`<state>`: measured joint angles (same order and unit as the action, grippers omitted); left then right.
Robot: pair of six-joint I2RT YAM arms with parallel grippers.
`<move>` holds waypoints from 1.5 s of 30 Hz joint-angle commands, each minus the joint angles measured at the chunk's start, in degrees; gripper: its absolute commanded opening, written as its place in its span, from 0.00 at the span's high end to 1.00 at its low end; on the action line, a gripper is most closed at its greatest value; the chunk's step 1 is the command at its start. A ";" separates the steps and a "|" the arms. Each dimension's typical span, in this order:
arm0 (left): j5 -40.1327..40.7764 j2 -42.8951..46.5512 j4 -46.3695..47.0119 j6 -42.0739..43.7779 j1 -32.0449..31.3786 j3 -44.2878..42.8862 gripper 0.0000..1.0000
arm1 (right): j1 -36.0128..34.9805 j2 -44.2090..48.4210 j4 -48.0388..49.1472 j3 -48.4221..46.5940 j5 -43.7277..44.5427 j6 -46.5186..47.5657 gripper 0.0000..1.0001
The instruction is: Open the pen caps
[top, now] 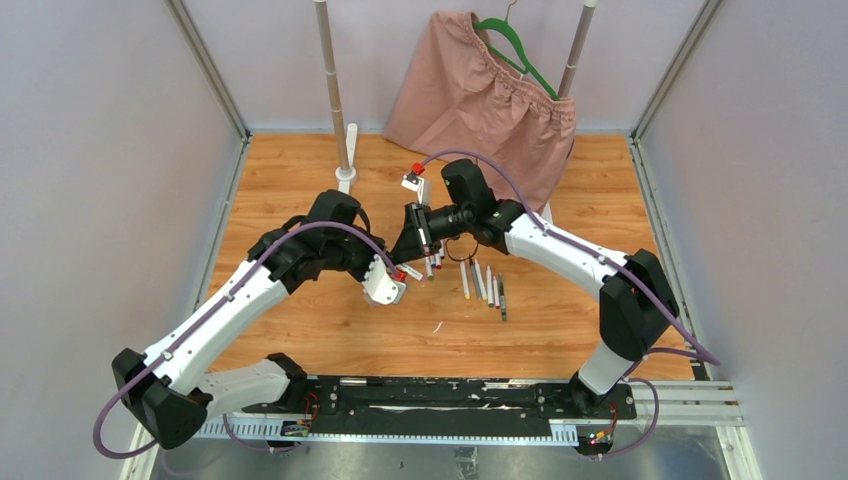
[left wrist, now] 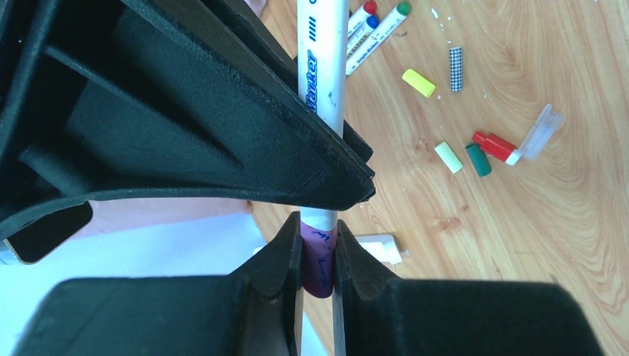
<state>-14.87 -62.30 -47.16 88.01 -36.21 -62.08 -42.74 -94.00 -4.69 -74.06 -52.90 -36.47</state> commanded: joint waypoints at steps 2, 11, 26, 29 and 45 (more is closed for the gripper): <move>4.54 0.25 0.51 2.08 -0.38 0.60 1.00 | -0.61 1.01 -0.13 2.79 2.35 -1.47 1.00; 5.79 -1.54 5.49 5.80 6.01 1.95 1.00 | -0.49 7.10 -4.72 10.54 3.24 2.16 1.00; 6.38 -5.07 6.91 7.58 12.04 2.89 1.00 | 1.40 19.17 -11.37 21.19 10.77 6.87 1.00; 5.03 -6.56 6.69 2.08 12.04 2.16 1.00 | 1.28 18.93 -16.04 19.81 28.68 10.21 1.00; -3.59 -17.27 7.52 -33.06 11.12 3.62 1.00 | -2.44 0.06 -6.63 15.73 65.55 4.82 1.00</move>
<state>-16.60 -77.78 -41.47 62.28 -24.60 -60.95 -43.66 -91.05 -14.22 -55.70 5.52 -29.47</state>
